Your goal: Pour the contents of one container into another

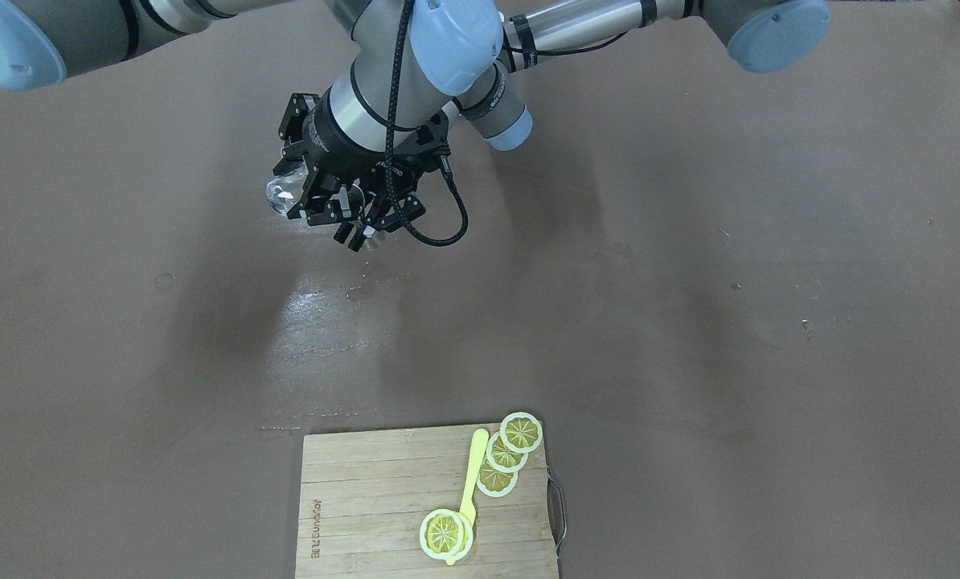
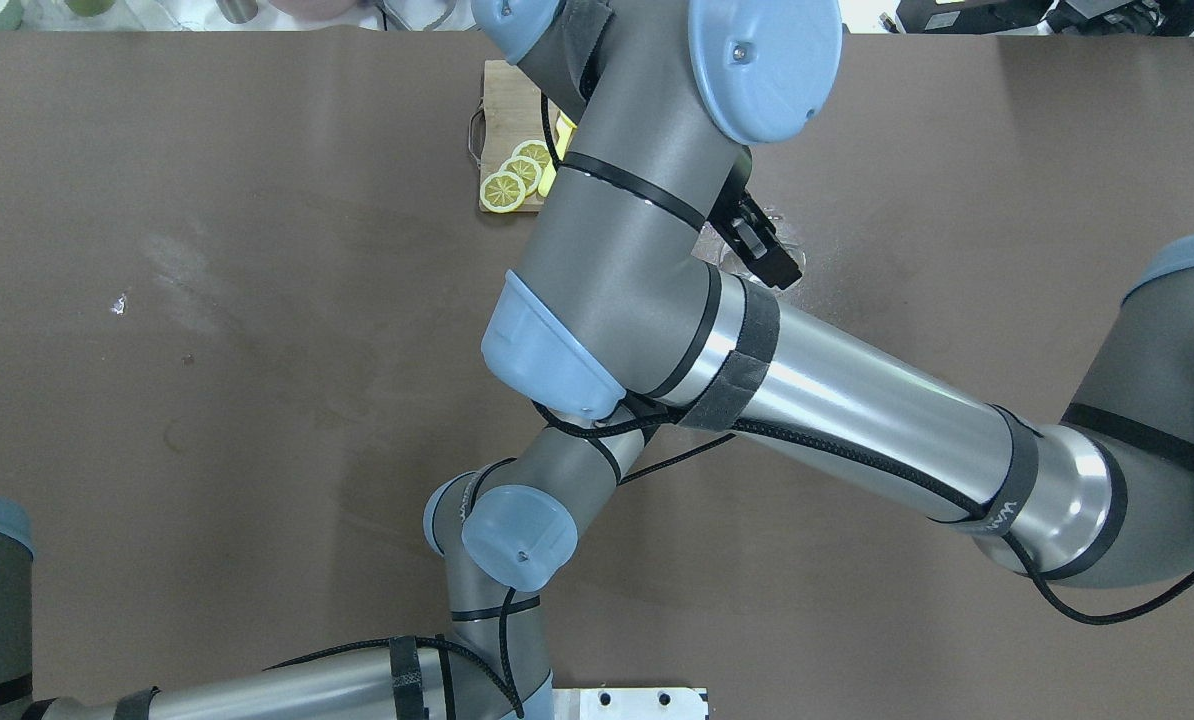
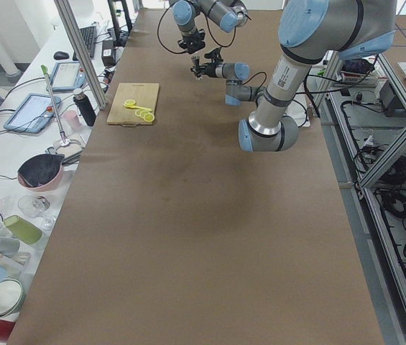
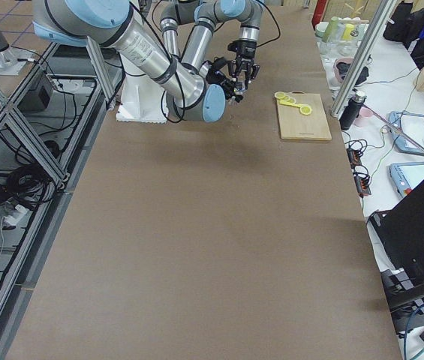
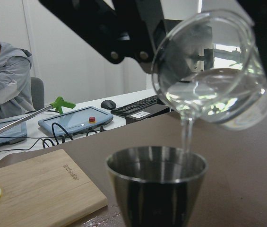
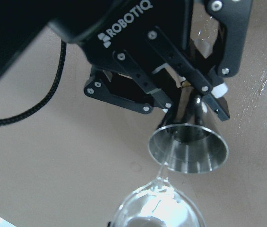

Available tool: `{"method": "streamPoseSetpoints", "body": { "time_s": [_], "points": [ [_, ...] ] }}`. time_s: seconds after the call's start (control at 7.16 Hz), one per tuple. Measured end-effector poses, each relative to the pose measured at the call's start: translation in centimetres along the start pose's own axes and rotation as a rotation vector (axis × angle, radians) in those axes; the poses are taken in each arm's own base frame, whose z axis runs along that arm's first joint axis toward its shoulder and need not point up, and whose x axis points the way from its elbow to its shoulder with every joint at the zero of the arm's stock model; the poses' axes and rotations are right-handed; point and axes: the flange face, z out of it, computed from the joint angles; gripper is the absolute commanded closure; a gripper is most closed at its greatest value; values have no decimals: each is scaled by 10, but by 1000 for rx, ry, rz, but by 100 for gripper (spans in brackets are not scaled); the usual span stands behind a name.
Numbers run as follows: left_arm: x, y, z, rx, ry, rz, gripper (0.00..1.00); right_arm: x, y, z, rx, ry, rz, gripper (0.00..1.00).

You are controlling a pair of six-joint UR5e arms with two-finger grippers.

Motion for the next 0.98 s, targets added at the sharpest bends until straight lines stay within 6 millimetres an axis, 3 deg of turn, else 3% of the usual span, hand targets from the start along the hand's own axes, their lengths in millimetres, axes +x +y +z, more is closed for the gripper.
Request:
{"method": "streamPoseSetpoints", "body": {
  "time_s": [0.42, 0.98],
  "points": [
    [0, 0, 0, 1, 0, -1, 100, -2, 1, -5, 5, 16, -18, 100],
    [0, 1, 0, -2, -1, 2, 100, -6, 22, -17, 108, 105, -9, 100]
  ]
}}
